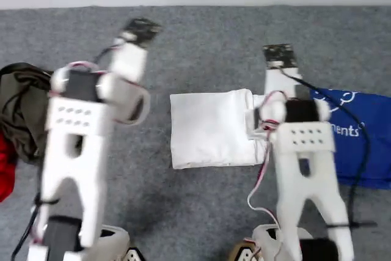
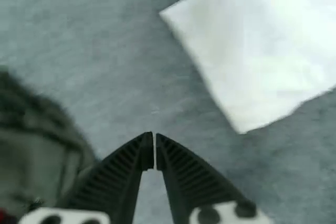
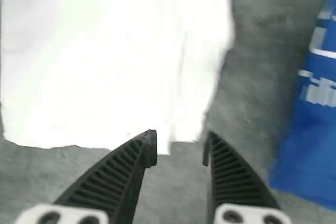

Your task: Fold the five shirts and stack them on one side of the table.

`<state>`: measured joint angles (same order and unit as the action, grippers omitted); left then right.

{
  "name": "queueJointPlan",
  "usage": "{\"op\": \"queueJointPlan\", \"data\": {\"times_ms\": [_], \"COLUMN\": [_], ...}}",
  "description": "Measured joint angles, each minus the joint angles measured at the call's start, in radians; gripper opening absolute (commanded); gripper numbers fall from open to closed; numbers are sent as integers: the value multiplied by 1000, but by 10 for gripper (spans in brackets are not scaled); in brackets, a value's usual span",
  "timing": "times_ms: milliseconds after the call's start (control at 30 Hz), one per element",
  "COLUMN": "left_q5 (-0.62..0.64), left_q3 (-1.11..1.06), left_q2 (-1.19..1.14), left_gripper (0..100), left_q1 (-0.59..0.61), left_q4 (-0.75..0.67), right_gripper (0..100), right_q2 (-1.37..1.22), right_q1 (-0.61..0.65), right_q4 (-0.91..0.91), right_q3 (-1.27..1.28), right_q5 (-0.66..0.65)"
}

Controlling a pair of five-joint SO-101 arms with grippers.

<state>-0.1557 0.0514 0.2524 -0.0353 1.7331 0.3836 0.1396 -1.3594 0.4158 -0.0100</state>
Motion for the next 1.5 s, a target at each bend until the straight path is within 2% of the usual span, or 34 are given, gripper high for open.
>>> {"op": "queueJointPlan", "data": {"times_ms": [200, 333, 700, 867, 1200, 1333, 1500], "left_q5": [-86, -94, -94, -94, -94, -94, -94], "left_q3": [-5, -5, -5, -5, -5, -5, -5], "left_q2": [110, 138, 140, 140, 140, 140, 140], "left_gripper": [16, 16, 16, 16, 16, 16, 16], "left_q1": [215, 267, 276, 276, 276, 276, 276], "left_q4": [0, 2, 2, 2, 2, 2, 2], "right_gripper": [140, 140, 135, 3, 9, 9, 9], "right_q2": [-203, -324, -499, -532, -525, -466, -413], "right_q1": [38, 41, 40, 38, 38, 31, -66], "right_q4": [58, 66, 210, 224, 210, 184, 181], "right_q3": [-12, -69, -123, -123, -123, -123, -123], "right_q5": [15, 17, 17, 17, 15, -58, -141]}}
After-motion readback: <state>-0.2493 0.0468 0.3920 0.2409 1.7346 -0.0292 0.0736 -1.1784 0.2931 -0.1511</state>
